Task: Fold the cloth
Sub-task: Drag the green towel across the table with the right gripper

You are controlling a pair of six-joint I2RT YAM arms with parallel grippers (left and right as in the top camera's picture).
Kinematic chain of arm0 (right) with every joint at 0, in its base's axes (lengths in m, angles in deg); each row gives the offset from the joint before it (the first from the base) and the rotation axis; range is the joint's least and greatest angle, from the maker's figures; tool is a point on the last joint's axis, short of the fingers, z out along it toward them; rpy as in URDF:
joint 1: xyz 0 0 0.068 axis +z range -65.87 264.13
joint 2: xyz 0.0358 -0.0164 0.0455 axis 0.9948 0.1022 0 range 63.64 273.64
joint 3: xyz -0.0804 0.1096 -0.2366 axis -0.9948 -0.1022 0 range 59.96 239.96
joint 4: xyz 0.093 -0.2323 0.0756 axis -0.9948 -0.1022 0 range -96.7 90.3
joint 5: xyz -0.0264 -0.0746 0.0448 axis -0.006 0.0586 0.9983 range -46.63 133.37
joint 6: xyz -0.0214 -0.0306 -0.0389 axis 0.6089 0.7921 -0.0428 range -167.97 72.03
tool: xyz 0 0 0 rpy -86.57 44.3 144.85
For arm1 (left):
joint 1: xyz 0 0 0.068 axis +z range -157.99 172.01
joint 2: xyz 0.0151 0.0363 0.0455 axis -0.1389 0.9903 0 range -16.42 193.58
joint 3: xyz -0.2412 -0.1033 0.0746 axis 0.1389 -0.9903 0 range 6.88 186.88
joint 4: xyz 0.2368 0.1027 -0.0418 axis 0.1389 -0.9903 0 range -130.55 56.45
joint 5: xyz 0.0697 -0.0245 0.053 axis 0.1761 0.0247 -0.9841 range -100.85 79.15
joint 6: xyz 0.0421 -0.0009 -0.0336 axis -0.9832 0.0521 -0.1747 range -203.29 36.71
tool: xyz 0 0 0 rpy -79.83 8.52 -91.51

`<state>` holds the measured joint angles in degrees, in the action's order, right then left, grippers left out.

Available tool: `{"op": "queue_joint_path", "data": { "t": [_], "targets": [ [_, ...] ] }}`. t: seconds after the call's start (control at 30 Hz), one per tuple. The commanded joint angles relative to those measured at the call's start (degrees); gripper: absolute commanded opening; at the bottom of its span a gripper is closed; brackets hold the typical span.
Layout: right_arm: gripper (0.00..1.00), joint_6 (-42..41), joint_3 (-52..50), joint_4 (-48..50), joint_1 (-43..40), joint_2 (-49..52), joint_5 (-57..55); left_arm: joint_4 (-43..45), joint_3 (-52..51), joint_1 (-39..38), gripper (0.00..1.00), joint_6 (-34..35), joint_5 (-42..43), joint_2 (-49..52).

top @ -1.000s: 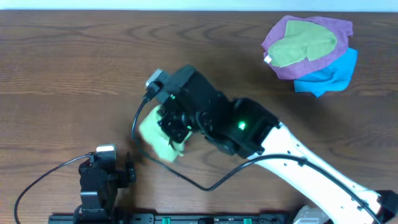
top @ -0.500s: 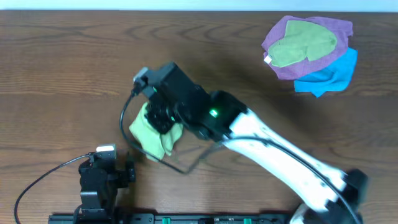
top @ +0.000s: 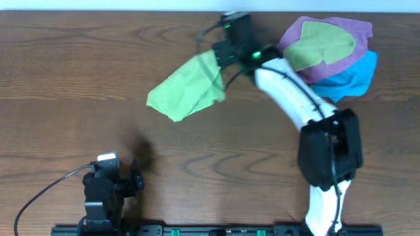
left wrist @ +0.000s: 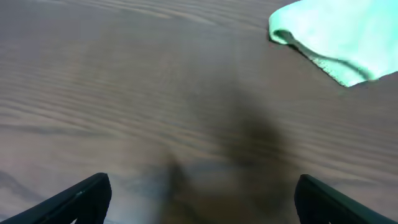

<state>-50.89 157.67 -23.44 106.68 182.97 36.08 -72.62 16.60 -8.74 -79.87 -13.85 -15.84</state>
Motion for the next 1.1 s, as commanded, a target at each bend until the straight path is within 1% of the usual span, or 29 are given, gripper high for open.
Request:
{"op": "queue_joint_path", "data": {
  "t": [0.0, 0.1, 0.17, 0.27, 0.33, 0.43, 0.5, 0.6, 0.77, 0.83, 0.93, 1.07],
  "targets": [
    [0.99, 0.8, 0.8, -3.6, -0.4, -3.1, -1.5, -0.1, -0.6, 0.3, 0.95, 2.0, 0.1, -0.4],
    [0.99, 0.2, 0.8, -8.1, 0.0, -5.6, -1.0, -0.1, -0.6, 0.3, 0.95, 5.1, 0.5, -0.4],
    [0.99, -0.7, 0.8, -10.8, 0.4, -7.0, 1.0, -0.1, -0.6, 0.3, 0.95, 6.5, 2.8, -0.4],
    [0.99, -3.9, 0.8, -15.0, 0.7, -8.0, 7.1, 0.7, -0.5, 0.3, 0.95, 6.4, 5.7, -0.2],
    [0.99, -6.2, 0.8, -17.6, 0.5, -7.9, 11.4, 0.7, 0.5, 0.3, 0.95, 6.5, 6.1, 0.4],
    [0.99, -9.0, 0.4, -19.4, -0.2, -7.2, 14.6, 0.7, 4.1, 0.3, 0.96, 6.5, 6.1, 3.6],
    [0.99, -9.5, -0.1, -19.4, -0.4, -6.8, 16.5, 0.5, 7.4, 0.3, 0.95, 7.2, 6.0, 7.6],
    [0.96, -10.0, -0.7, -19.6, -0.8, -6.1, 18.5, 0.2, 12.9, 0.3, 0.95, 10.6, 7.0, 16.5],
    [0.95, -9.9, -0.8, -19.1, -0.8, -3.8, 23.3, 0.5, 22.4, 0.3, 0.95, 11.6, 11.9, 34.5],
    [0.94, -9.9, -0.8, -17.9, -0.8, -2.3, 26.7, 1.6, 25.1, 0.3, 0.95, 11.6, 15.8, 40.5],
    [0.92, -10.0, -0.8, -16.3, -0.8, 0.2, 35.0, 5.8, 26.5, 0.3, 0.95, 11.6, 24.0, 48.3],
    [0.93, -11.0, -0.8, -15.9, 0.7, 2.7, 41.6, 9.5, 26.5, 0.3, 0.95, 12.1, 25.0, 55.9]
  ]
}}
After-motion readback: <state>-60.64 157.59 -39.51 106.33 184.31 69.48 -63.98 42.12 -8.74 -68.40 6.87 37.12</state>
